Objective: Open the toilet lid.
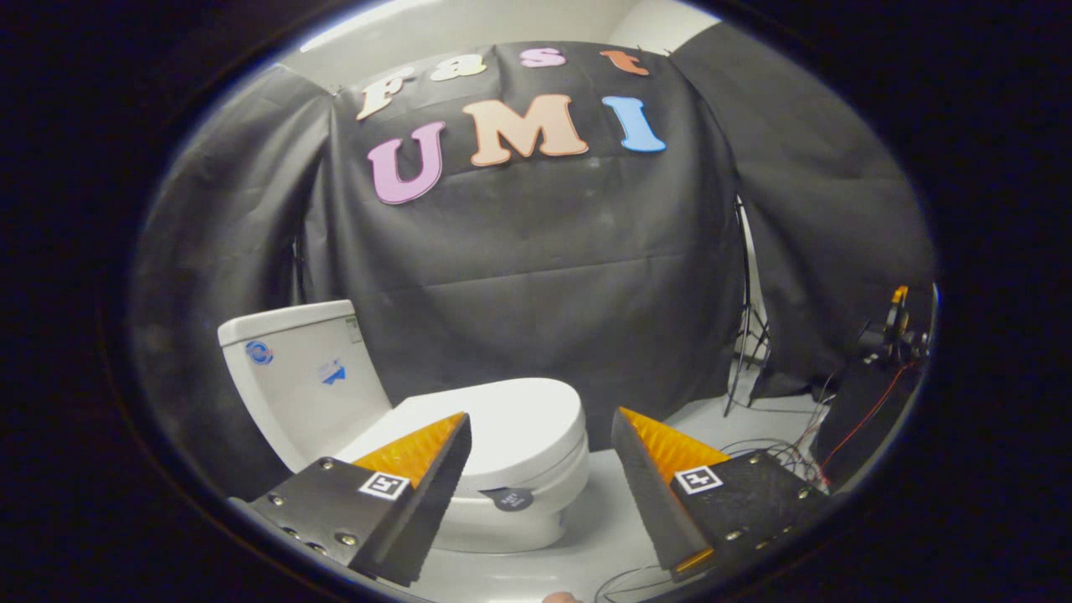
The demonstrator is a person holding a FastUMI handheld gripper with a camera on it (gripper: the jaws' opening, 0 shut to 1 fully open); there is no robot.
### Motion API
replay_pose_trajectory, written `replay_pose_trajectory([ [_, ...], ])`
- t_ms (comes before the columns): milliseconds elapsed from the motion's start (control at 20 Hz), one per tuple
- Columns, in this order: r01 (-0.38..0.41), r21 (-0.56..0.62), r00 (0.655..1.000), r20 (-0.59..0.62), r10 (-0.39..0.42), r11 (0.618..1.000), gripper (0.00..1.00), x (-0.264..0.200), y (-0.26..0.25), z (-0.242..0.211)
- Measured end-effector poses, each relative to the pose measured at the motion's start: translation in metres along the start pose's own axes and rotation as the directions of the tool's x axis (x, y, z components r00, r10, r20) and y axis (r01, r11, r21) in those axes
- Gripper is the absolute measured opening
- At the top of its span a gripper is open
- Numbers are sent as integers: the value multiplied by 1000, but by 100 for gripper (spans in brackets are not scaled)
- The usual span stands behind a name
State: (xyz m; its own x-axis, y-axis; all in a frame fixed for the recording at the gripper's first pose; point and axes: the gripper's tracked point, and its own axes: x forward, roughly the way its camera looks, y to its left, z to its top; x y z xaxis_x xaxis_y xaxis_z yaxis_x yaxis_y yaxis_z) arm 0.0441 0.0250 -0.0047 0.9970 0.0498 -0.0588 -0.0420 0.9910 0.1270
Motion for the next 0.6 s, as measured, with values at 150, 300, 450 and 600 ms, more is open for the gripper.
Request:
replay_pose_trajectory([
  [150,16,99,991,-136,-2,995,99,15,5,-27],
  [300,57,210,965,-261,0,976,100,27,6,-53],
  [450,145,318,929,-369,-19,937,99,35,2,-78],
  [600,210,423,880,-475,19,882,99,41,8,-103],
])
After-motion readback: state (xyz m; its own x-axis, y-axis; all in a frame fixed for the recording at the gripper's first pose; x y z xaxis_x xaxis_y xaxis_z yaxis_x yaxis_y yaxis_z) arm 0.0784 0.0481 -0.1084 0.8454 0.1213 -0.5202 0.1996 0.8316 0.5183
